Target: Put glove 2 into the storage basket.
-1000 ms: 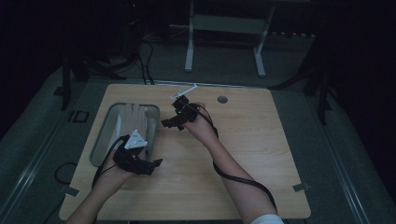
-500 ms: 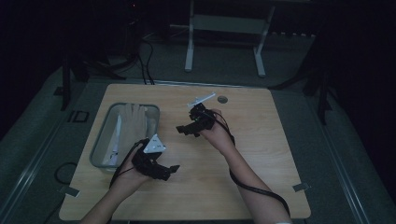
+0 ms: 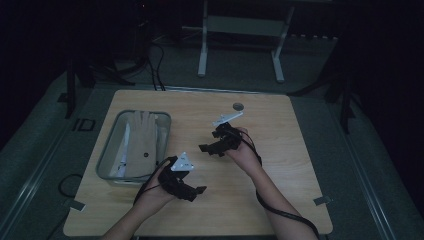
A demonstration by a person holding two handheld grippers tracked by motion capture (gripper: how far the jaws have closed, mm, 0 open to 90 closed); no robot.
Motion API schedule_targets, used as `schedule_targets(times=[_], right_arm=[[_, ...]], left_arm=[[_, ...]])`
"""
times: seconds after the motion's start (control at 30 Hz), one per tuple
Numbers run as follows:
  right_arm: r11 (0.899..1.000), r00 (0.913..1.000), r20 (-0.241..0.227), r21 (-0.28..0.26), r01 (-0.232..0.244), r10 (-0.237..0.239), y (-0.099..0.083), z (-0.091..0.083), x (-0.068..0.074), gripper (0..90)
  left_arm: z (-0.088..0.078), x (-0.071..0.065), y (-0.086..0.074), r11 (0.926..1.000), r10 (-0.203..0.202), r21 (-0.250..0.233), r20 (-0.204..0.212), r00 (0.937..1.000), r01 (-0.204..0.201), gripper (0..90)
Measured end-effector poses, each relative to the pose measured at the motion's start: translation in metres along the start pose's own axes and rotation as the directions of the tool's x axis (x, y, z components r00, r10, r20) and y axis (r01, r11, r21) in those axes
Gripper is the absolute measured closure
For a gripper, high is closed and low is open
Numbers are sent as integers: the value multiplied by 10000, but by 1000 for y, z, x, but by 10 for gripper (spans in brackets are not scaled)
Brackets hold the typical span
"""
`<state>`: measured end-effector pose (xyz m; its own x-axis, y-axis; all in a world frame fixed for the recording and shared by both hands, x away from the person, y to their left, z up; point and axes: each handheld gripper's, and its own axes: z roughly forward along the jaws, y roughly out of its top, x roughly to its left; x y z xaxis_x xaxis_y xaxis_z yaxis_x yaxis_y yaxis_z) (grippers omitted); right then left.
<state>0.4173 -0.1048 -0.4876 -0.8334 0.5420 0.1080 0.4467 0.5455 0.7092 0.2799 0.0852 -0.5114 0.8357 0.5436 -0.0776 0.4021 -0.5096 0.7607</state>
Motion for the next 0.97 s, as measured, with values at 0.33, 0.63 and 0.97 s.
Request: schedule_targets(times=[0.33, 0.63, 0.97], right_arm=[[9999, 10000, -54, 91, 50, -50, -37, 1, -11, 172], [10000, 9999, -136, 8, -5, 5, -66, 6, -19, 156], [9999, 10000, 61, 135, -63, 62, -76, 6, -25, 157]], left_arm=[[22, -5, -8, 10000, 31, 36, 288, 9996, -32, 131], [34, -2, -13, 9998, -30, 216, 515, 9987, 19, 131], [38, -1, -15, 9995, -182, 290, 749, 9970, 161, 130]])
